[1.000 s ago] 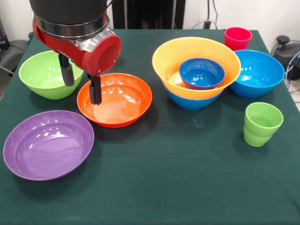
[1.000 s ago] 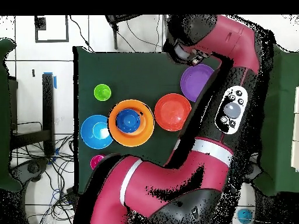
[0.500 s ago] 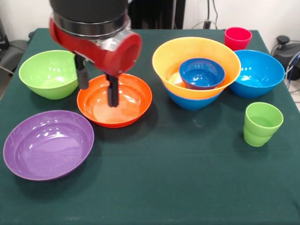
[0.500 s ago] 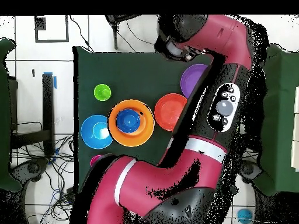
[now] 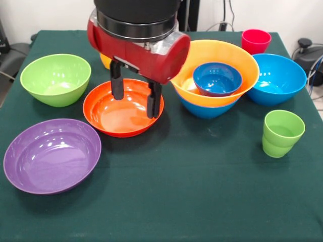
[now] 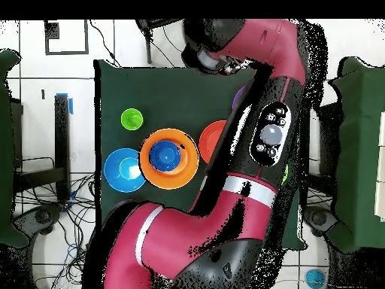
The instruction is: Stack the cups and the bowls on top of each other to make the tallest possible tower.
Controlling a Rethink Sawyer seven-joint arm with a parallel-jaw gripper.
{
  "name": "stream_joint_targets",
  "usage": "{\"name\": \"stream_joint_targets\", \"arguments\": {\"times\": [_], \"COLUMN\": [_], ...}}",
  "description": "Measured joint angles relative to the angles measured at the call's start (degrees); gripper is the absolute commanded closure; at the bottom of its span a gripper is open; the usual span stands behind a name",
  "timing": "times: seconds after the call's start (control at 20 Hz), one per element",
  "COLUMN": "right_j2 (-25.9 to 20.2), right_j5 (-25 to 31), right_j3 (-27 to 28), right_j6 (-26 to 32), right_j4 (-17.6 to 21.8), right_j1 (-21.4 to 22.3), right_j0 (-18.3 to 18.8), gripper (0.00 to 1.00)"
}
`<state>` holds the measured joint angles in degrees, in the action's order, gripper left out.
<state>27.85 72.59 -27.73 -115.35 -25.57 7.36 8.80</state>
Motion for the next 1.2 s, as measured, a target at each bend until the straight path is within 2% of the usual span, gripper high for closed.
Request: {"name": "stream_joint_targets", "arguments": {"times": [0.4,1.2], "right_j2": [0.52,2.75], "right_j5": [0.0,0.0], "right_j3": [0.16,3.25], "right_j6": [-0.24,-1.14], "right_j4": [0.0,-0.65], "right_j1": [-0.25,-4.37], "right_j0": [-0.42,-0.43], "gripper": [0.0,0.0]}}
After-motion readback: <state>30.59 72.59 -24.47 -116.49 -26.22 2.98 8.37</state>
